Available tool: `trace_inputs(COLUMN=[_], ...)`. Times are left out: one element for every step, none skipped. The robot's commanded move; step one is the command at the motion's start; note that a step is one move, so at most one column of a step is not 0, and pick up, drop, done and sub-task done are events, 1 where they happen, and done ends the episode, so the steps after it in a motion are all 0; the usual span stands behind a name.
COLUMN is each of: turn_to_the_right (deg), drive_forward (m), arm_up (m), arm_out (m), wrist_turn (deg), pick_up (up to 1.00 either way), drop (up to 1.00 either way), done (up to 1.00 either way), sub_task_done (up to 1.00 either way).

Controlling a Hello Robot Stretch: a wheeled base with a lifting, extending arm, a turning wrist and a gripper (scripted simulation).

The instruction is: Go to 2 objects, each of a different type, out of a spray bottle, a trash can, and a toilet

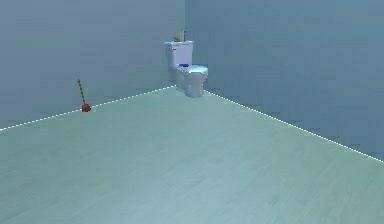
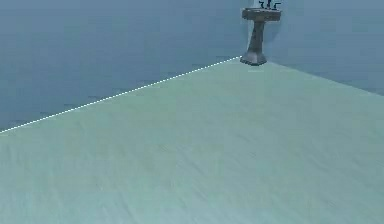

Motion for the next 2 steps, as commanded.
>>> trace_inputs(turn_to_the_right=[0.0, 0.0], drive_forward=[1.00, 1.00], arm_up=[0.00, 0.00], arm_out=[0.00, 0.00], wrist_turn=[0.0, 0.0], pick_up=[0.00, 0.00], drop=[0.00, 0.00], done=[0.00, 0.00], sub_task_done=[0.00, 0.00])
